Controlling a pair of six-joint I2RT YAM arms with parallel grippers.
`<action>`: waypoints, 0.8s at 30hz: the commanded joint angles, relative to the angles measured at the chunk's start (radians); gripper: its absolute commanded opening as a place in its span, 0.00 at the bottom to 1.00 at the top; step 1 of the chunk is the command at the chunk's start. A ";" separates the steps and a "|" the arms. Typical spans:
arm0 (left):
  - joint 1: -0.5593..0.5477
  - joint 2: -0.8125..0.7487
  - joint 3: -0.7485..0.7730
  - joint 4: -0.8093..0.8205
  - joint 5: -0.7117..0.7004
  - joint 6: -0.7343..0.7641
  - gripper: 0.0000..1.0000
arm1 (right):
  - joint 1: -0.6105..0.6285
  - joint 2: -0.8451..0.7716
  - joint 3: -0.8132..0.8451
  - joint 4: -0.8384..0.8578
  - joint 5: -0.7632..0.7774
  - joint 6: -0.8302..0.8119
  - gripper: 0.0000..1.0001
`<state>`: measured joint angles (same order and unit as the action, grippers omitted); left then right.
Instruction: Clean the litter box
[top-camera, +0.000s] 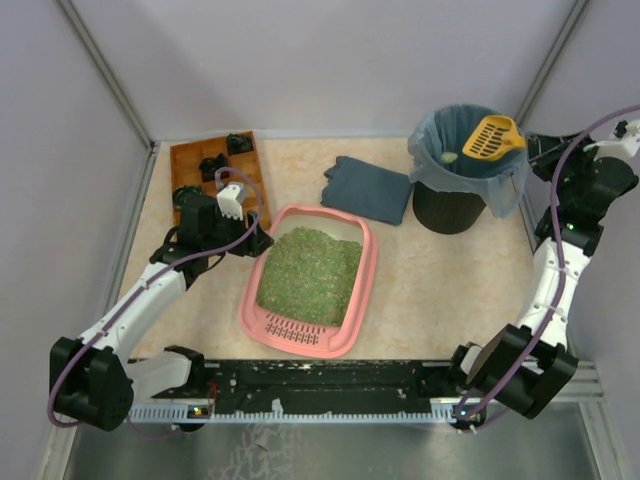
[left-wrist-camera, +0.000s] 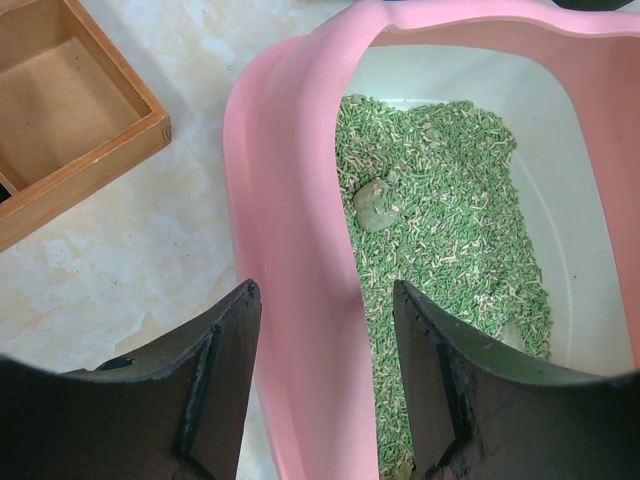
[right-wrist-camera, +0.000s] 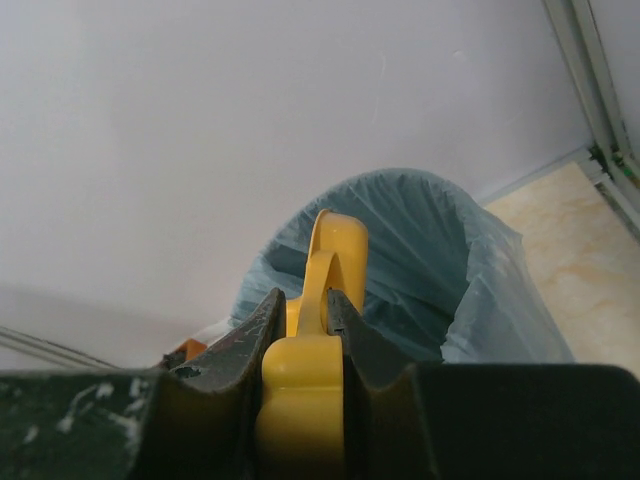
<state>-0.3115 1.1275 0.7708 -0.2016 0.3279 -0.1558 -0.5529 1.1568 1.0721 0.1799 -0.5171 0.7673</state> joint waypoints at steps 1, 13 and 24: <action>0.005 -0.023 -0.005 0.021 0.014 0.009 0.62 | -0.001 0.041 0.131 -0.035 -0.057 -0.204 0.00; 0.006 -0.015 -0.001 0.021 0.018 0.007 0.62 | 0.057 -0.001 0.191 -0.039 -0.105 -0.183 0.00; 0.006 0.005 0.000 0.023 0.036 -0.004 0.61 | 0.186 -0.164 0.045 0.116 -0.194 0.158 0.00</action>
<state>-0.3115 1.1255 0.7708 -0.2012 0.3382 -0.1570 -0.4591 1.0378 1.1374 0.2100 -0.6613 0.8093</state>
